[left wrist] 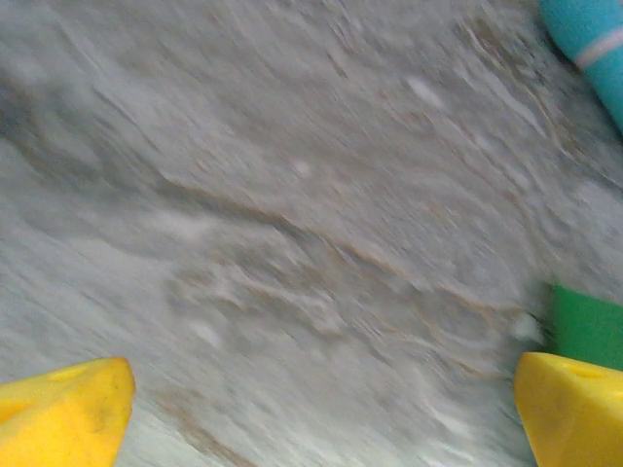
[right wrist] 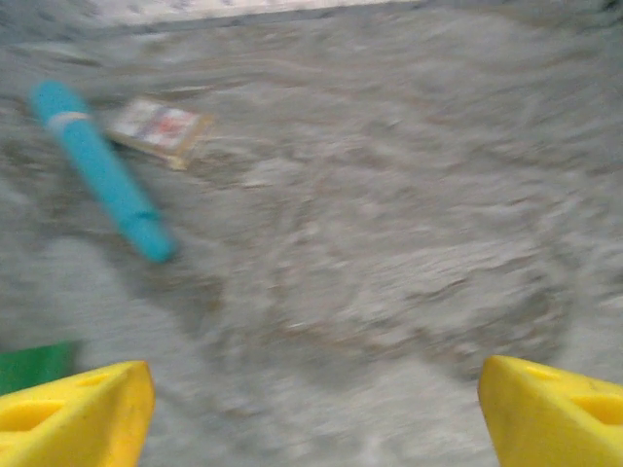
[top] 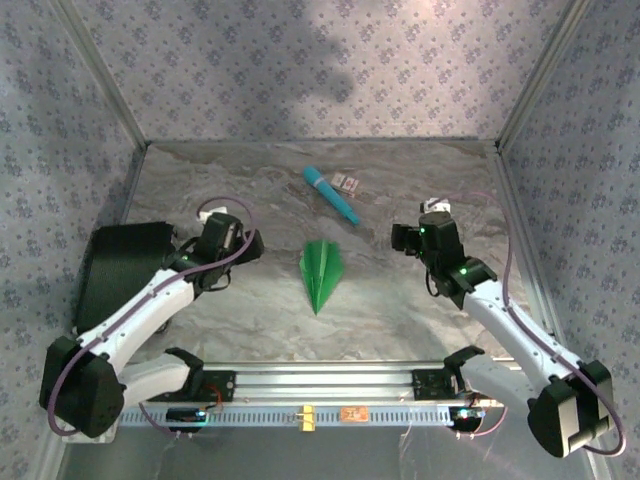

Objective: Fold a paper plane with a square sheet of paper (pick it up from the middle)

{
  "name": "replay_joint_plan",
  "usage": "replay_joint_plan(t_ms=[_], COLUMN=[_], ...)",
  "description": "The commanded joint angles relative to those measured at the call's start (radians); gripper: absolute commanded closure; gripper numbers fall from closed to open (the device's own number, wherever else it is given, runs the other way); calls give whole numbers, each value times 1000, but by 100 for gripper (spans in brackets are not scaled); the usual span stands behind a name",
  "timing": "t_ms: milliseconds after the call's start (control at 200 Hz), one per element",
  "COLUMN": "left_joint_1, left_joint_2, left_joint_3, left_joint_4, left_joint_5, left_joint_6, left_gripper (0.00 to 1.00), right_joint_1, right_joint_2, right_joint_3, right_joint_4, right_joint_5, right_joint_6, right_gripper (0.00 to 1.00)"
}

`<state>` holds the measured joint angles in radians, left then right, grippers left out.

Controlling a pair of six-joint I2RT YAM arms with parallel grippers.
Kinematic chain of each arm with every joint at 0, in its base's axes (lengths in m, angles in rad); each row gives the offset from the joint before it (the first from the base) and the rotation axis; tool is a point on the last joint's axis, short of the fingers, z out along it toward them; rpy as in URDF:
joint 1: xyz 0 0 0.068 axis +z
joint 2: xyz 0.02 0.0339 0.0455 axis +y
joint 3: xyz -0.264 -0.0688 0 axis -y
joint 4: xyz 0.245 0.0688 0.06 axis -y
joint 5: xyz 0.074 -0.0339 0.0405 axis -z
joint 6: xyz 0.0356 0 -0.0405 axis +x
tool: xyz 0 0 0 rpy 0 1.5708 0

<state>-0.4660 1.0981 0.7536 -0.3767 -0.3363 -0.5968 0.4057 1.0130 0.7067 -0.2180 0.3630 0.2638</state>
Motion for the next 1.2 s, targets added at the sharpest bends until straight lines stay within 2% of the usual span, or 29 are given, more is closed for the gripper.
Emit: replay_joint_plan(t_ms=[0, 100, 205, 280, 375, 445, 550, 600, 705, 795, 850, 894, 899, 914, 949, 989, 1039, 1089, 1144, 1194], left_joint_1=[85, 208, 300, 351, 365, 366, 366, 369, 397, 425, 429, 433, 435, 443, 452, 452, 464, 483, 479, 473], left_joint_2=[-17, -14, -2, 22, 74, 128, 211, 242, 272, 307, 344, 372, 373, 379, 417, 458, 428, 451, 432, 443], left_joint_3=[-42, -56, -137, -201, -247, -268, -300, -304, -341, -343, -359, -371, -372, -373, -381, -388, -327, -346, -334, -348], left_joint_4=[116, 151, 300, 423, 538, 624, 808, 874, 1042, 1083, 1147, 1197, 1196, 1198, 1245, 1319, 1142, 1234, 1165, 1219], left_joint_5=[-163, -161, -142, -135, -132, -87, -21, -3, 135, 220, 274, 283, 284, 294, 320, 291, 249, 273, 256, 207], left_joint_6=[201, 285, 361, 383, 453, 496, 546, 568, 591, 610, 631, 628, 626, 624, 621, 613, 575, 565, 562, 552], left_gripper=[0, 0, 0, 0, 0, 0, 0, 0, 0, 0, 0, 0, 0, 0, 0, 0, 0, 0, 0, 0], right_joint_1=[-87, -207, -320, -350, -358, -365, -366, -378, -434, -422, -423, -426, -428, -431, -438, -435, -435, -432, -430, -435], right_joint_2=[60, 112, 160, 206, 270, 334, 431, 425, 429, 500, 492, 508, 508, 506, 505, 505, 508, 507, 506, 506], right_joint_3=[-58, -137, -186, -227, -277, -277, -259, -267, -353, -379, -331, -315, -313, -307, -309, -309, -312, -309, -310, -309], right_joint_4=[115, 293, 435, 564, 727, 804, 849, 852, 1005, 1120, 1017, 1011, 1007, 992, 996, 995, 1003, 999, 998, 996], right_joint_5=[196, 86, -91, -162, -226, -284, -309, -319, -471, -442, -362, -324, -321, -315, -324, -318, -311, -305, -302, -313], right_joint_6=[-223, -296, -275, -294, -357, -363, -380, -369, -359, -362, -326, -304, -301, -294, -291, -293, -292, -294, -292, -290], right_gripper=[9, 8, 9, 10, 10, 10, 13, 13, 13, 13, 14, 14, 13, 3, 1, 1, 1, 1, 1, 1])
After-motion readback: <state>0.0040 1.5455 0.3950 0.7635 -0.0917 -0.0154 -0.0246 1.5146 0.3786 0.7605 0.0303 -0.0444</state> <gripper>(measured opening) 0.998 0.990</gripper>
